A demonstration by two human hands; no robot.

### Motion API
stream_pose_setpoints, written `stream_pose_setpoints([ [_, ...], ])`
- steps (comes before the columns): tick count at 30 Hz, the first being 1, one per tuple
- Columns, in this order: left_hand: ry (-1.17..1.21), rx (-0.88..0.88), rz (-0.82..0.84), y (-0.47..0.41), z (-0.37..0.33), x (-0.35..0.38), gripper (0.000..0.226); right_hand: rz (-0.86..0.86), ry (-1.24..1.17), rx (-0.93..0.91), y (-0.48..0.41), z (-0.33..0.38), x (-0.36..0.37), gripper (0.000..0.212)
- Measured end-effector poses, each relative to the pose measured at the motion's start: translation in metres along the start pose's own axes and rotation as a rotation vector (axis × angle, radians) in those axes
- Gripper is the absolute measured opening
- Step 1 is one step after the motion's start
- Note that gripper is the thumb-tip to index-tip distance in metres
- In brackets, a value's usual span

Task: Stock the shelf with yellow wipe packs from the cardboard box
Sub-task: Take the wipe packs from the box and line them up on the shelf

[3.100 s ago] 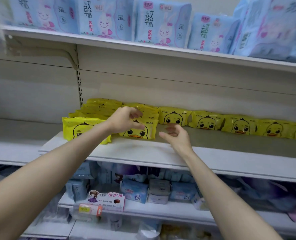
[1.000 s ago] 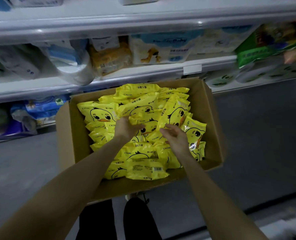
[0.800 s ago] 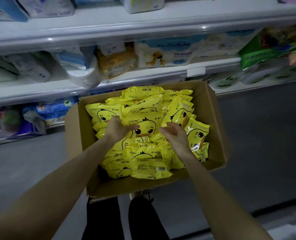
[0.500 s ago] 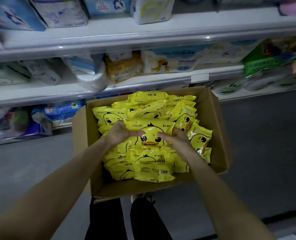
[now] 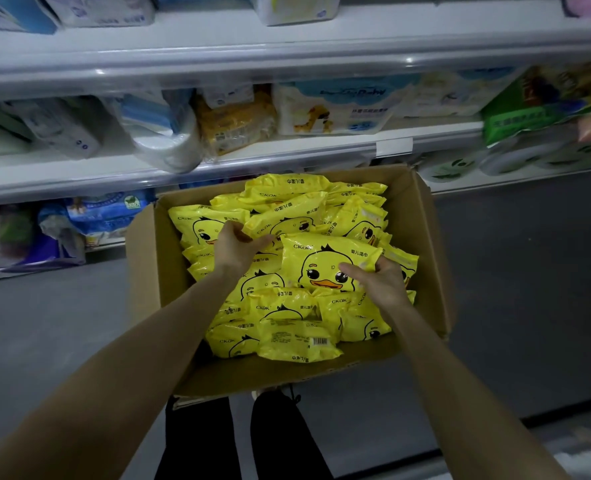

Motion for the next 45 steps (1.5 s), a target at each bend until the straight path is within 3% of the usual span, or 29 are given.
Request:
stream_pose_setpoints([
  [8, -0.047, 0.091, 0.037, 0.006, -0.010, 0.010, 0.030, -0.046, 0.004, -0.016, 0.007, -0.004, -0.008, 0.026],
  [16, -0.031, 0.164, 0.021, 0.039, -0.040, -0.054, 0.062, 0.006, -0.007, -0.109, 0.032, 0.043, -0.010, 0.028],
  [17, -0.037, 0.192, 0.027, 0.048, -0.047, -0.068, 0.060, 0.015, -0.009, -0.120, 0.036, 0.055, -0.009, 0.040],
  [20, -0.024, 0.234, 0.042, 0.076, -0.071, -0.110, 0.060, 0.068, -0.005, -0.202, 0.047, 0.090, -0.006, 0.114],
  [21, -0.006, 0.270, 0.023, 0.082, -0.080, -0.123, 0.055, 0.090, -0.007, -0.233, 0.052, 0.107, -0.005, 0.113],
  [24, 0.020, 0.383, -0.059, 0.117, -0.111, -0.170, 0.033, 0.140, -0.010, -0.347, 0.078, 0.171, -0.002, 0.040],
  [26, 0.017, 0.453, -0.083, 0.143, -0.133, -0.199, 0.017, 0.151, -0.013, -0.430, 0.090, 0.208, 0.000, 0.019],
  [32, 0.029, 0.635, -0.273, 0.212, -0.188, -0.298, 0.029, 0.208, -0.023, -0.661, 0.129, 0.318, 0.010, 0.017],
  [36, 0.048, 0.707, -0.379, 0.244, -0.218, -0.358, 0.021, 0.226, -0.072, -0.801, 0.156, 0.383, 0.025, 0.018],
  [40, 0.040, 0.768, -0.436, 0.259, -0.247, -0.408, 0.057, 0.236, -0.073, -0.903, 0.178, 0.434, 0.043, 0.015],
  [45, -0.027, 0.791, -0.491, 0.269, -0.278, -0.453, 0.055, 0.245, -0.079, -0.963, 0.198, 0.482, 0.066, 0.016],
])
Point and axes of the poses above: each hand's wrist, its own y-axis away from the middle knuckle, its own x-axis out of the palm, z = x × y, the point moved 3 cm from there along -y, towards the middle knuckle, and after that the axes turned 9 degrees about -x, right-handed, at the moved point
